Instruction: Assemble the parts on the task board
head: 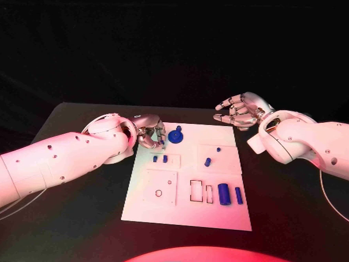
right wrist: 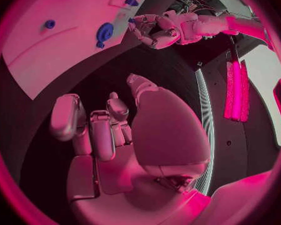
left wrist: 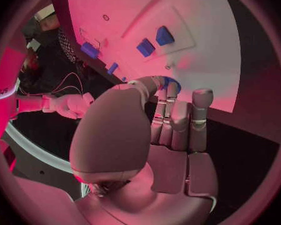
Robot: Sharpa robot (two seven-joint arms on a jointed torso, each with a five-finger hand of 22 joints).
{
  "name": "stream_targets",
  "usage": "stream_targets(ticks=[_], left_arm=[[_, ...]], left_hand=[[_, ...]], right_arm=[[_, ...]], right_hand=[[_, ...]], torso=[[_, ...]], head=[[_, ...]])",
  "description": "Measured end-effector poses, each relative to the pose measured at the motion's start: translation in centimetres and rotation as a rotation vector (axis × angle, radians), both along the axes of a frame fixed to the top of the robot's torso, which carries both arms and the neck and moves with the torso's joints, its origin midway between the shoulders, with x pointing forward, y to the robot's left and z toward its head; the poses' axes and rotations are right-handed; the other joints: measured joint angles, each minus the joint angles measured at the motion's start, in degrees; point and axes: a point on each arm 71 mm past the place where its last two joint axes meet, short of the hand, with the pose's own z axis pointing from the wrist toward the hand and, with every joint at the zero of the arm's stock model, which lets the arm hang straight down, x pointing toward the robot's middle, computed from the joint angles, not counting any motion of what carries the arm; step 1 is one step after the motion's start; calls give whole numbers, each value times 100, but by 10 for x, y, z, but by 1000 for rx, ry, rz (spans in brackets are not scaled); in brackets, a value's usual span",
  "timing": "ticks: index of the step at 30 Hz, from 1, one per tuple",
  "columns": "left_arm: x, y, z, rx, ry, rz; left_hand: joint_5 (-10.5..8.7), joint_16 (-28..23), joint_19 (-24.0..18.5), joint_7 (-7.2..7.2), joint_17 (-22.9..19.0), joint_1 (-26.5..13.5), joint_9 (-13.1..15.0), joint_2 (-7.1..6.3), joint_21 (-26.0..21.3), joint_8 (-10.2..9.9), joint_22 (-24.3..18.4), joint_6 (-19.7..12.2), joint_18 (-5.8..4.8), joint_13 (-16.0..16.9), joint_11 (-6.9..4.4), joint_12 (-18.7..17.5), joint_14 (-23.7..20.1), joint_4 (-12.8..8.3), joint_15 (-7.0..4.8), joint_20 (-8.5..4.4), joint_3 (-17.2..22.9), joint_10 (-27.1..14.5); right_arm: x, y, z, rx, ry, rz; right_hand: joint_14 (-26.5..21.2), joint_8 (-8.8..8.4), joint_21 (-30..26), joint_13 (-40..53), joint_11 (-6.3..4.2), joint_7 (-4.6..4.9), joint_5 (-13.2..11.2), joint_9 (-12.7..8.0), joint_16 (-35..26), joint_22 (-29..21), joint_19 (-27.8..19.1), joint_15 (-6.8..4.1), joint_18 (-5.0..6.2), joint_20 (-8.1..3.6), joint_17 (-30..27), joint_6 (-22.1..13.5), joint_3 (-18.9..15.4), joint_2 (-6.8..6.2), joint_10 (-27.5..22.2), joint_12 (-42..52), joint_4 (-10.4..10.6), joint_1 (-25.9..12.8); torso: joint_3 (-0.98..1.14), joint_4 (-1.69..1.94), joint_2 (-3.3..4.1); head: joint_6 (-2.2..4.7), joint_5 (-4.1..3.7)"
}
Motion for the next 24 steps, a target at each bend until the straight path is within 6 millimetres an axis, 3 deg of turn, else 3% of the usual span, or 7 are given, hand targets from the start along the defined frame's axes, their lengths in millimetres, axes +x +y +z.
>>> stream_targets(ticks=[24], left_arm=[[3, -5, -11, 33, 35, -6]], left_hand=[[0, 0, 0, -1, -25, -27, 4, -28, -3, -33, -25, 0, 1, -5, 0, -31, 0, 0, 0, 0, 0, 0]], right_arm=[[0, 1, -1, 0, 1, 2]], right_hand=[[0, 0, 0, 0, 0, 0, 0, 0, 0, 0, 0, 0, 0, 0, -1, 0, 0, 0, 0, 0, 0, 0]], torso=[[-2, -10, 7]], head=[[-28, 23]])
